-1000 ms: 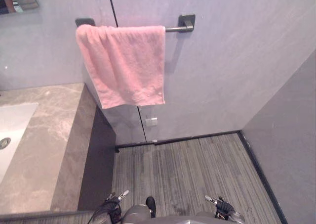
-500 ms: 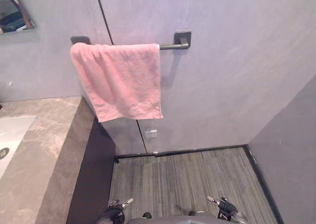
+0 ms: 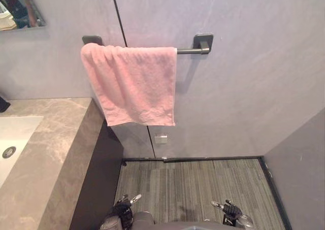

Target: Organize washtable

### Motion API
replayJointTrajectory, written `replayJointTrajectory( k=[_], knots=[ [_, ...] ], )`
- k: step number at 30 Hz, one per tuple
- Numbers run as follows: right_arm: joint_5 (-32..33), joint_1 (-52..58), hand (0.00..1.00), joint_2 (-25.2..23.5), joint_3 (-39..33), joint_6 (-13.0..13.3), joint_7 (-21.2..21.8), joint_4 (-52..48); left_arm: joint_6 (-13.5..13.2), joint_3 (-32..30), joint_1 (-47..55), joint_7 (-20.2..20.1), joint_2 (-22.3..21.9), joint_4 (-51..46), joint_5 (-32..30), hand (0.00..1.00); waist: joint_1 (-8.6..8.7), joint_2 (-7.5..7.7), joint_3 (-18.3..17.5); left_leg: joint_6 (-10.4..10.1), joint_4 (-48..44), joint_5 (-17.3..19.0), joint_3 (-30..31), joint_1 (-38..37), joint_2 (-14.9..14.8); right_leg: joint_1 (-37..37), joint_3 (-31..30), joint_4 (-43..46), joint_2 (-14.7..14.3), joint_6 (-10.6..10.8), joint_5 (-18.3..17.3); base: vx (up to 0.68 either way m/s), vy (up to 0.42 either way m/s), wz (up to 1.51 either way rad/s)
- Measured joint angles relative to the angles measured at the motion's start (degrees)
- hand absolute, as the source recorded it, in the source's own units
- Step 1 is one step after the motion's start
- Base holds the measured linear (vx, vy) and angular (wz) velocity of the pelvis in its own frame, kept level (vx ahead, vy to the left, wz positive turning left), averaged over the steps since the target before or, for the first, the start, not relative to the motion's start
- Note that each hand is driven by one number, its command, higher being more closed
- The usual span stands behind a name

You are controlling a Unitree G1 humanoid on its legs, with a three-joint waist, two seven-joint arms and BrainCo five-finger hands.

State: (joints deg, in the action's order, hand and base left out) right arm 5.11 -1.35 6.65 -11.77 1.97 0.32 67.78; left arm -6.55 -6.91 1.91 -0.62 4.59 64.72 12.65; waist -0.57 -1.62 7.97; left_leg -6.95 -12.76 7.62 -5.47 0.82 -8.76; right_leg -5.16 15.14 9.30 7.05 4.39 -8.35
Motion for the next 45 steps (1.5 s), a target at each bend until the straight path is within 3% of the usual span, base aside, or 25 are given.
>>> replayJointTrajectory(
  k=[1,4,8,12,21,25,33,39,45],
  knots=[
    [0.26,0.07,0.0,-0.95,0.71,-0.02,-0.22,-0.16,-0.09,0.27,0.23,0.11,0.51,-0.09,0.41,0.0,-0.01,1.5,-0.36,0.82,3.82,-1.18,-2.04,-2.3,1.83,-0.02,-1.68,-0.27,1.7,0.98,0.54,0.02,0.193,-0.49],
    [2.34,0.89,0.0,-1.77,3.19,-0.06,-0.56,-3.51,0.13,3.22,0.75,0.18,1.67,-1.68,0.36,0.0,0.43,3.16,-1.9,2.28,9.12,-2.59,-3.86,-5.22,4.97,0.05,-3.35,-1.68,3.84,2.53,1.51,0.08,0.169,-0.32],
    [6.21,1.87,0.0,-2.33,7.52,0.49,-1.99,-19.9,-0.29,6.47,2.77,0.4,1.1,-14.41,0.57,0.0,0.89,2.99,-2.11,3.5,10.46,-3.43,-4.51,-5.04,7.22,0.81,-3.52,-3.06,5.61,3.72,2.62,0.11,0.109,-0.01],
    [6.8,0.49,0.0,-3.38,9.69,3.1,-3.47,-35.11,-2.05,6.18,4.76,2.55,0.96,-27.24,4.41,0.0,0.41,2.65,-2.55,3.51,10.85,-3.43,-5.31,-5.25,7.35,0.33,-3.92,-4.93,5.46,3.5,3.92,0.09,0.033,-0.06],
    [6.65,-4.29,0.0,-1.5,15.29,6.62,-3.38,-50.52,-4.62,5.55,8.45,5.01,-1.04,-46.86,6.19,0.0,-0.19,2.14,-3.32,3.64,11.27,-3.55,-5.96,-5.28,5.87,0.2,-4.83,-7.01,3.94,2.54,7.79,0.01,0.005,-0.06],
    [7.26,-5.97,0.0,0.25,20.67,6.65,-0.77,-52.6,-5.23,4.49,9.71,5.55,-1.97,-51.66,6.22,0.0,-1.1,2.78,-3.92,3.87,11.14,-4.2,-4.38,-4.02,5.91,0.47,-4.04,-7.04,3.95,2.56,7.88,-0.07,-0.005,0.17],
    [8.83,-15.45,0.0,3.1,21.44,6.53,0.76,-52.4,-5.41,1.01,12.26,5.98,-2.5,-61.26,7.3,0.0,-3.21,2.95,-4.05,3.9,18.58,-9.53,-0.94,-3.26,6.61,1.05,-1.12,-8.63,3.87,2.52,7.77,-0.12,-0.019,0.26],
    [9.62,-22.71,0.0,3.67,20.64,6.5,-1.95,-51.4,-7.01,-0.05,13.64,6.58,-2.5,-72.25,7.19,0.0,-3.36,2.69,-4.06,3.35,18.71,-11.54,-0.1,-2.3,6.46,1.51,0.36,-8.77,3.69,2.22,7.57,-0.08,-0.011,0.1],
    [10.82,-24.66,0.0,3.65,19.54,6.27,-4.95,-47.09,-8.5,-4.2,13.4,8.74,-2.5,-76.77,7.17,0.0,-3.79,2.66,-4.11,3.67,18.7,-13.04,1.29,-1.1,6.53,1.79,1.61,-8.91,3.59,2.79,8.39,0.0,-0.011,0.13]
  ],
)
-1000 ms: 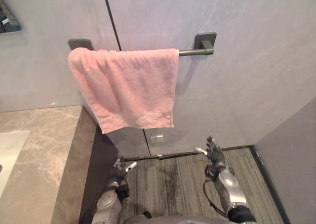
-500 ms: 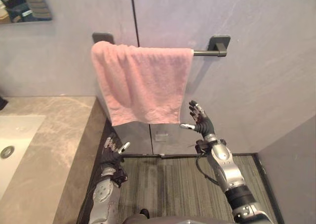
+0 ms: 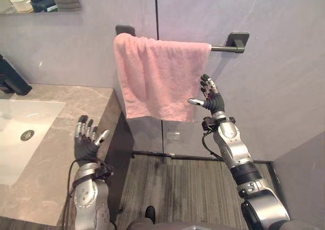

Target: Organize washtable

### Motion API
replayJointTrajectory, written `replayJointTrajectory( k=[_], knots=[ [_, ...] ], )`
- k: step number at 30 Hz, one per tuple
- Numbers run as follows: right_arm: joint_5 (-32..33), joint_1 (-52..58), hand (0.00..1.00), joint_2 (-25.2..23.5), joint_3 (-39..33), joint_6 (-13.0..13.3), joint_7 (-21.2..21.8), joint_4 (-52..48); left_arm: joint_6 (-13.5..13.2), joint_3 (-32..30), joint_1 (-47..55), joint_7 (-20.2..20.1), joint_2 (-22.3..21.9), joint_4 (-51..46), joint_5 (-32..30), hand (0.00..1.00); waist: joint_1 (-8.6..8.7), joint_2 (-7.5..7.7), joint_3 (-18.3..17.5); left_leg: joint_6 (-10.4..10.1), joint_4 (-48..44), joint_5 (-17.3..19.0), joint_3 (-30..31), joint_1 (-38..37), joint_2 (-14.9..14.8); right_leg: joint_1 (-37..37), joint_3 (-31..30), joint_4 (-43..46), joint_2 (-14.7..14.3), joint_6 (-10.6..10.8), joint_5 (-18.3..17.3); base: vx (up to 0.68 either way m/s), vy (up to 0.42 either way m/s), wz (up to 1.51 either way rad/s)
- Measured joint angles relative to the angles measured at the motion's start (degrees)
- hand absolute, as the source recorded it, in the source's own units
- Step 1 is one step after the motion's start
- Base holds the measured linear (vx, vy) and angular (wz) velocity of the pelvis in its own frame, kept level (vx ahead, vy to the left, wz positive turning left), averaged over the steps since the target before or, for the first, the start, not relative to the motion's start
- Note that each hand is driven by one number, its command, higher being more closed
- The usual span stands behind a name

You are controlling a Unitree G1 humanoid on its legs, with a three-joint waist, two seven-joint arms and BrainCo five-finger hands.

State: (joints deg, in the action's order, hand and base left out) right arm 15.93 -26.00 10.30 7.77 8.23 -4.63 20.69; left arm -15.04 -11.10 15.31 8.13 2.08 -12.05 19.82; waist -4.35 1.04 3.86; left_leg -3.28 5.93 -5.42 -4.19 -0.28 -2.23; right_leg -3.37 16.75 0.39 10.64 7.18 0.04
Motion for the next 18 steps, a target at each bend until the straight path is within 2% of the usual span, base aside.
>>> replayJointTrajectory(
  k=[3,10,18],
  knots=[
    [0.35,-0.53,0.0,0.17,-2.17,-0.02,-0.67,0.7,-0.43,-1.44,-0.46,0.69,0.08,0.01,0.01,0.0,-0.75,-0.01,-0.01,-0.11,0.0,-0.13,0.36,0.06,0.0,-0.08,0.23,-0.04,-0.04,-0.02,0.02,0.01,-0.013,0.04],
    [0.79,-4.08,0.0,1.05,-4.11,-0.21,-2.88,4.31,-0.56,-2.4,-4.94,2.11,1.12,0.6,-0.04,0.0,-0.82,-0.28,0.0,-0.03,0.03,-1.14,1.33,1.51,-0.23,0.64,1.32,-0.09,-0.23,-0.36,0.59,-0.04,0.002,0.09],
    [0.83,-8.34,0.0,2.34,-6.54,-1.22,-4.29,6.81,-0.48,-2.34,-10.44,3.81,6.94,6.06,-0.19,0.0,-0.93,-0.34,0.04,-0.37,0.03,-1.73,0.51,3.39,-1.16,1.51,0.26,-3.58,-1.54,-0.99,3.46,-0.05,0.0,-0.06]
  ],
)
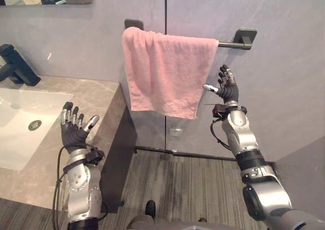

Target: Organize washtable

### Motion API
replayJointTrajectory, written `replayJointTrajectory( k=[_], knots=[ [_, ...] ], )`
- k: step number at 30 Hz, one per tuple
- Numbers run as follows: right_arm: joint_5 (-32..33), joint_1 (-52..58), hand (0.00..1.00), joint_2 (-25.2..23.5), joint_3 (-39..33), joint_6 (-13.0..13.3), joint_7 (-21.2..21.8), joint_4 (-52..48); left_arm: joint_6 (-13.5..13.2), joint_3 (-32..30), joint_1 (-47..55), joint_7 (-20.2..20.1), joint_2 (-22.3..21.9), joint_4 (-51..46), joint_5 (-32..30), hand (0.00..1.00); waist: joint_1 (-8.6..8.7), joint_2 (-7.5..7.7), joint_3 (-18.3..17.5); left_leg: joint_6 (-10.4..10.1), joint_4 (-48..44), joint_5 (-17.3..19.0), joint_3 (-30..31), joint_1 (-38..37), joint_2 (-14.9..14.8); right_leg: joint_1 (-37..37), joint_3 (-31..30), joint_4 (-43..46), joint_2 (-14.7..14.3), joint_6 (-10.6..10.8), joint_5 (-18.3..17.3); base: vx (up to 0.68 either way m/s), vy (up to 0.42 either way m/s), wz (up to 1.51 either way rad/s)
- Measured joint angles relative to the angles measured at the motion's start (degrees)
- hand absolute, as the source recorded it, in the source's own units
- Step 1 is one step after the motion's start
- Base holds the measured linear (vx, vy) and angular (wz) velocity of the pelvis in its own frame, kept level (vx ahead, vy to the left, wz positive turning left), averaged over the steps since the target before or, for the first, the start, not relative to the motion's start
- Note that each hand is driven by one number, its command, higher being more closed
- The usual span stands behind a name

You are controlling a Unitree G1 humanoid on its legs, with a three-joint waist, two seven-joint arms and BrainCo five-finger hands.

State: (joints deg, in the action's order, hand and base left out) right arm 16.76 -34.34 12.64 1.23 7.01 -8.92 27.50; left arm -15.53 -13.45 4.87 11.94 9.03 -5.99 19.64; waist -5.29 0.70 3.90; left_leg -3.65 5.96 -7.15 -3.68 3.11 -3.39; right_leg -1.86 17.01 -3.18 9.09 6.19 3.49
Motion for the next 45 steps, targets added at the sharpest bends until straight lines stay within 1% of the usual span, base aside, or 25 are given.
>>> replayJointTrajectory(
  k=[4,6,8,10,12,15,18,21,24,26,28,29,32,35,40,45],
  knots=[
    [0.07,-0.67,0.0,0.06,0.08,-0.16,0.12,0.91,0.0,0.0,-2.98,0.37,1.21,2.62,-0.1,0.0,-0.13,-0.07,0.06,-0.24,0.0,-0.15,-0.44,0.16,-0.62,0.22,-0.59,-0.55,-0.62,-0.22,0.49,-0.04,-0.022,-0.1],
    [0.14,-4.87,0.0,0.93,0.63,-0.76,0.2,6.08,0.01,1.05,-5.58,0.64,3.06,3.41,-0.09,0.0,-0.13,-0.14,0.14,-0.68,0.0,-0.4,-0.57,0.87,-1.08,0.84,-0.61,-1.11,-0.85,-0.62,1.06,-0.03,-0.012,-0.06],
    [0.2,-8.32,0.0,2.02,0.85,-1.21,0.2,8.86,-0.03,2.25,-8.36,1.05,4.38,3.63,-0.09,0.0,-0.41,-0.33,0.29,-0.99,0.0,-0.62,-0.46,1.69,-1.35,1.14,-0.56,-1.99,-1.3,-0.89,1.72,-0.02,-0.012,0.01],
    [0.27,-11.63,0.0,2.34,1.0,-1.25,0.18,9.2,-0.08,2.87,-11.52,1.24,5.47,3.64,-0.1,0.0,-0.57,-0.69,1.54,-1.17,0.0,-0.77,-0.39,1.9,-1.76,1.35,-0.55,-1.99,-1.71,-1.1,1.89,-0.04,-0.027,0.0],
    [0.44,-13.54,0.0,2.34,1.09,-1.25,0.18,9.3,-0.15,3.09,-14.08,1.71,5.89,3.64,-0.1,0.0,-0.64,-0.79,1.72,-1.46,0.0,-1.04,-0.1,2.69,-2.04,2.02,-0.42,-1.99,-2.05,-1.17,1.93,-0.01,-0.032,0.02],
    [2.06,-14.88,0.0,2.34,1.28,-1.23,0.11,9.73,-0.55,5.02,-17.21,2.65,7.66,3.64,-0.11,0.0,-0.78,-0.9,2.82,-1.21,0.0,-1.3,-0.11,2.72,-2.3,2.06,-0.43,-1.99,-2.31,-1.33,2.04,0.01,-0.015,0.0],
    [2.4,-18.22,0.0,2.34,1.53,-1.43,0.15,13.45,-0.79,5.03,-20.82,3.62,7.79,3.67,-0.1,0.0,-0.82,-0.87,3.08,-1.46,-0.01,-1.57,-0.18,4.4,-2.61,3.78,-0.43,-1.99,-2.73,-1.67,2.43,0.0,-0.01,-0.02],
    [2.4,-20.19,0.0,2.31,3.42,-1.47,0.22,13.74,-0.93,5.17,-22.96,4.49,7.88,3.8,-0.09,0.0,-1.01,-0.92,4.26,-1.52,-0.07,-1.92,-0.17,4.6,-2.84,3.96,-0.4,-1.99,-2.85,-1.71,2.48,0.0,0.0,0.0],
    [2.64,-21.42,0.0,1.96,3.73,-1.45,0.72,14.86,-1.0,6.82,-24.72,5.17,7.89,4.42,-0.08,0.0,-1.65,-1.02,4.61,-1.53,-0.23,-1.93,-0.1,4.87,-2.85,4.15,-0.29,-2.0,-2.88,-1.75,2.44,0.0,0.0,0.0],
    [4.48,-22.48,0.0,1.43,4.02,-1.52,0.86,15.89,-1.08,6.79,-25.87,5.7,7.9,4.64,-0.07,0.0,-1.64,-1.01,4.63,-1.54,-0.16,-1.95,-0.09,5.7,-2.85,4.95,-0.31,-1.99,-2.88,-1.76,2.46,0.0,0.0,0.0],
    [4.82,-22.68,0.0,0.63,5.01,-1.52,1.01,15.91,-1.12,6.82,-26.32,6.19,7.89,4.72,-0.06,0.0,-1.61,-1.0,4.65,-1.48,-0.19,-2.06,-0.1,6.27,-2.85,5.53,-0.35,-1.99,-2.89,-1.81,2.57,0.0,0.0,0.0],
    [5.15,-22.68,1.0,-0.13,5.74,-1.53,1.37,15.92,-1.12,6.82,-26.39,6.4,7.89,4.85,-0.05,0.0,-1.61,-1.02,4.73,-1.49,-0.25,-2.07,-0.15,6.32,-2.86,5.62,-0.4,-1.99,-2.89,-1.81,2.59,0.0,0.0,0.0],
    [6.87,-22.75,1.0,-1.23,7.6,-1.53,2.22,15.92,-1.12,6.77,-26.87,6.84,7.88,4.89,-0.05,0.0,-1.78,-1.03,5.06,-1.49,-0.34,-2.07,-0.17,6.34,-2.87,5.65,-0.41,-1.99,-2.89,-1.81,2.58,0.0,0.0,0.0],
    [6.9,-22.84,1.0,-2.07,8.15,-1.53,2.87,15.92,-1.12,6.76,-26.9,7.09,7.88,4.89,-0.06,0.0,-1.82,-1.05,6.03,-1.49,-0.25,-2.06,-0.21,6.37,-2.88,5.69,-0.47,-1.99,-2.89,-1.81,2.58,0.0,0.0,0.0],
    [6.91,-22.83,1.0,-2.06,8.85,-1.55,3.38,16.01,-1.12,6.68,-26.89,7.13,7.88,4.89,-0.05,0.0,-1.9,-0.97,7.58,-1.49,-0.46,-2.06,-0.44,6.6,-2.89,6.02,-0.62,-1.99,-2.87,-1.8,2.62,0.01,0.0,-0.01],
    [6.9,-22.92,1.0,-1.71,8.56,-1.81,3.51,18.41,-1.11,6.69,-26.95,7.1,7.91,5.74,-0.05,0.0,-1.79,-1.02,7.64,-1.48,-0.58,-2.07,-0.85,6.56,-2.89,6.17,-0.79,-1.99,-2.84,-1.8,2.62,0.01,-0.002,-0.02]
  ],
)
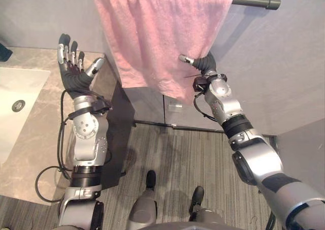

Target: Organize washtable

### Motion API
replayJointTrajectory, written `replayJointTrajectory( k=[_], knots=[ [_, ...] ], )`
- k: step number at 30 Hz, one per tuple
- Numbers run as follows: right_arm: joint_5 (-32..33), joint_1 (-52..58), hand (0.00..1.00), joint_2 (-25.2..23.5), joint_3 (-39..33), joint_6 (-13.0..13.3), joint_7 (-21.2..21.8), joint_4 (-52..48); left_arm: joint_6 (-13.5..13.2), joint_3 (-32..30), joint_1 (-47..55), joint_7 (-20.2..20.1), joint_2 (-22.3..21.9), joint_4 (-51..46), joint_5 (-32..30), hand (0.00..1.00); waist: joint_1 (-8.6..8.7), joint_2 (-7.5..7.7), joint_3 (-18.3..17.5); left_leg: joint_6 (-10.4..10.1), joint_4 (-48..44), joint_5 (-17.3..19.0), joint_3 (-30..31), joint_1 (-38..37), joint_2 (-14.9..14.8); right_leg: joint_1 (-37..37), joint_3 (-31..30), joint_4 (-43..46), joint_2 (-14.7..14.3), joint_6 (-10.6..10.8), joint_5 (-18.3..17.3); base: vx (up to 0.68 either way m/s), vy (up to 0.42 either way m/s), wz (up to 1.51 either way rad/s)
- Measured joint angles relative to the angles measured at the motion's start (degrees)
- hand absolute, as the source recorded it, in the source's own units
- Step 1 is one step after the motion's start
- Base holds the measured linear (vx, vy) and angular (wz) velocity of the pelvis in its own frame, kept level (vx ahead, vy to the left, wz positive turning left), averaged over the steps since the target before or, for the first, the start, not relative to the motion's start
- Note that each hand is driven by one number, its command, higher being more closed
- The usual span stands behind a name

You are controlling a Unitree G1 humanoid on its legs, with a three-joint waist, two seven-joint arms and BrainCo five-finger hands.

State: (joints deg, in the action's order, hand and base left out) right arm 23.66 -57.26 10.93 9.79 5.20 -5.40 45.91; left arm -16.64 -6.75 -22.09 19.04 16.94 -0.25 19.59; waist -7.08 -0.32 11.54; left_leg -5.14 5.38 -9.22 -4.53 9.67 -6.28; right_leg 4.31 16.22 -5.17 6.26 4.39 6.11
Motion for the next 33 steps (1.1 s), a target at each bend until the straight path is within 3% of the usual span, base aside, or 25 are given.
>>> replayJointTrajectory(
  k=[11,14,16,19,22,23,30,33],
  knots=[
    [-0.01,0.63,1.0,1.5,-1.46,-0.47,-1.2,-0.25,0.82,0.89,-6.06,0.68,1.53,8.23,-2.52,0.0,0.38,-0.1,0.09,0.0,0.12,0.0,-3.04,-0.48,-0.27,1.16,-3.01,0.01,-0.03,-0.08,0.89,-0.02,0.007,-0.13],
    [0.0,0.74,1.0,1.33,-1.32,-0.35,-1.16,-0.75,1.8,2.1,-11.84,1.73,3.34,16.51,-5.12,0.0,0.57,0.04,0.45,0.0,0.42,0.01,-4.49,-0.74,-0.48,1.77,-4.41,0.01,-0.1,-0.24,1.39,-0.03,0.008,-0.25],
    [0.11,0.74,1.0,0.73,-1.08,-0.14,-1.11,-1.32,3.63,2.44,-16.41,2.6,5.53,23.88,-6.59,0.0,1.8,0.03,1.0,-0.01,0.56,0.02,-5.05,-0.95,-0.63,1.91,-4.75,0.02,-0.15,-0.28,1.5,-0.03,-0.001,-0.15],
    [2.36,1.23,1.0,-0.62,-0.6,1.22,-1.27,-3.86,5.28,2.73,-21.61,3.73,6.94,28.92,-6.52,0.0,2.16,0.47,1.98,-0.01,0.54,0.01,-6.57,-0.81,-0.93,3.3,-6.23,0.67,-0.36,-0.38,1.59,-0.02,-0.005,-0.25],
    [3.3,3.08,1.0,-0.97,0.77,2.16,-1.47,-6.01,4.91,2.85,-22.15,5.79,6.29,30.11,-6.49,0.0,2.48,0.49,2.0,-0.02,0.32,0.0,-6.72,-0.8,-1.03,3.48,-6.43,0.82,-0.45,-0.41,1.61,0.0,-0.002,-0.04],
    [4.3,3.17,1.0,-1.19,1.43,2.33,-1.54,-5.97,4.87,2.95,-22.93,6.3,6.29,31.08,-6.48,1.0,2.47,0.51,2.02,-0.12,0.27,-0.07,-6.69,-0.78,-1.08,3.6,-6.47,0.97,-0.51,-0.42,1.62,0.0,0.0,0.0],
    [6.75,3.2,1.0,-5.26,4.73,4.44,-2.3,-10.49,4.95,4.48,-30.13,9.05,6.34,34.55,-3.37,1.0,2.49,1.93,4.29,-1.02,0.57,-0.29,-8.11,0.39,-1.22,6.26,-7.87,2.63,-0.33,-0.85,1.88,-0.1,0.013,-0.06],
    [6.76,3.03,1.0,-6.43,5.91,5.66,-2.41,-10.59,5.22,6.51,-30.34,8.87,6.3,32.42,-1.94,1.0,3.31,2.01,4.32,-1.24,0.57,-0.46,-9.39,1.05,-1.01,6.97,-7.91,2.63,0.25,-0.47,2.22,-0.08,0.035,0.0]
  ],
)
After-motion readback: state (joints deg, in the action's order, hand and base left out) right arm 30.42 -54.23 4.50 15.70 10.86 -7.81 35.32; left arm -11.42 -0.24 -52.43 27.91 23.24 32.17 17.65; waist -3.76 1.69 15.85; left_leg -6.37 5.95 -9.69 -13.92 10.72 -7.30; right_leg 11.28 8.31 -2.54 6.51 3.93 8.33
